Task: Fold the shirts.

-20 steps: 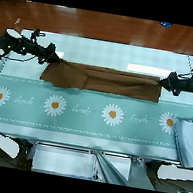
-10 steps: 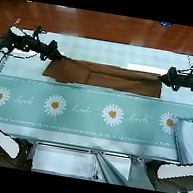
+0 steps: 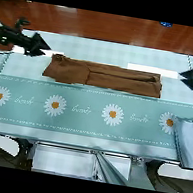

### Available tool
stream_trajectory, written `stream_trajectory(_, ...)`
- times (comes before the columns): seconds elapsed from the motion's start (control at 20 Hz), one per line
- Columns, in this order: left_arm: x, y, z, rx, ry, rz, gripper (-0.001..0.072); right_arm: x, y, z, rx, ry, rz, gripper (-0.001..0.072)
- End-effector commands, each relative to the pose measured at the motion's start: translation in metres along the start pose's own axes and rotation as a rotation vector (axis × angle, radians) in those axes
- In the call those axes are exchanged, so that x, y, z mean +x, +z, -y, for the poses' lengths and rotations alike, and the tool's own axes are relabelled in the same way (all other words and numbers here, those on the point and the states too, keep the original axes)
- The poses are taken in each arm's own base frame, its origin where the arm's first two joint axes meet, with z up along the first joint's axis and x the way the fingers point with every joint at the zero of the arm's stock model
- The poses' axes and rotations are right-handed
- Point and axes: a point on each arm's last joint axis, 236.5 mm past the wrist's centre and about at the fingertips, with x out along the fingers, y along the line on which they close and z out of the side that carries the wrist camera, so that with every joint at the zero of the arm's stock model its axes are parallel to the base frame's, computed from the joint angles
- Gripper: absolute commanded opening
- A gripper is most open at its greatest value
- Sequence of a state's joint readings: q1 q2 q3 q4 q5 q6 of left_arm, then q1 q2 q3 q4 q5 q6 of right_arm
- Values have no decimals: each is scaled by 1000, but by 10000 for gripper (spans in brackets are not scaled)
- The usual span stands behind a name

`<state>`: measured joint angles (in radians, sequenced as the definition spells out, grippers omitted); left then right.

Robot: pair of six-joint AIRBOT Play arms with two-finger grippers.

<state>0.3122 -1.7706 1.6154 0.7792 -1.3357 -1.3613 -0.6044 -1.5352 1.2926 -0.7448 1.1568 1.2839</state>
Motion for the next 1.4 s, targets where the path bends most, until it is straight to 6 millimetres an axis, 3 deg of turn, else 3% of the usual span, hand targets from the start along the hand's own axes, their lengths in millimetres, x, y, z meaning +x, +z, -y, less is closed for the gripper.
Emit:
stream_trajectory(0.0, -55, -12, 22, 122, 42, 147, 508, -43, -3, 48, 52, -136, 96, 404)
stream_trajectory(0.05, -60, -22, 31, 161, 64, 221, 508, -33, -13, 59, 95, -140, 94, 404)
stream_trajectory(0.15, -50, -58, 47, 272, 96, 289, 508, -3, -38, 73, 178, -120, 50, 404)
stream_trajectory(0.3, -17, -111, 47, 321, 116, 252, 508, 41, -62, 69, 225, -65, -49, 404)
stream_trajectory(0.4, 3, -132, 42, 332, 125, 181, 508, 65, -66, 60, 266, -4, -71, 404)
stream_trajectory(0.55, 14, -139, 40, 310, 119, 146, 508, 91, -71, 50, 297, 51, -116, 409)
stream_trajectory(0.85, 15, -139, 39, 309, 120, 145, 508, 122, -62, 20, 258, 101, -149, 412)
stream_trajectory(1.15, 15, -138, 39, 309, 120, 146, 508, 151, -90, -9, 192, 103, -225, 395)
stream_trajectory(1.25, 15, -138, 40, 308, 119, 146, 508, 154, -97, -16, 171, 109, -245, 253)
stream_trajectory(1.3, 15, -138, 40, 308, 118, 146, 508, 155, -102, -21, 145, 122, -261, 110)
stream_trajectory(1.35, 15, -138, 40, 308, 118, 147, 508, 153, -105, -28, 124, 150, -274, 24)
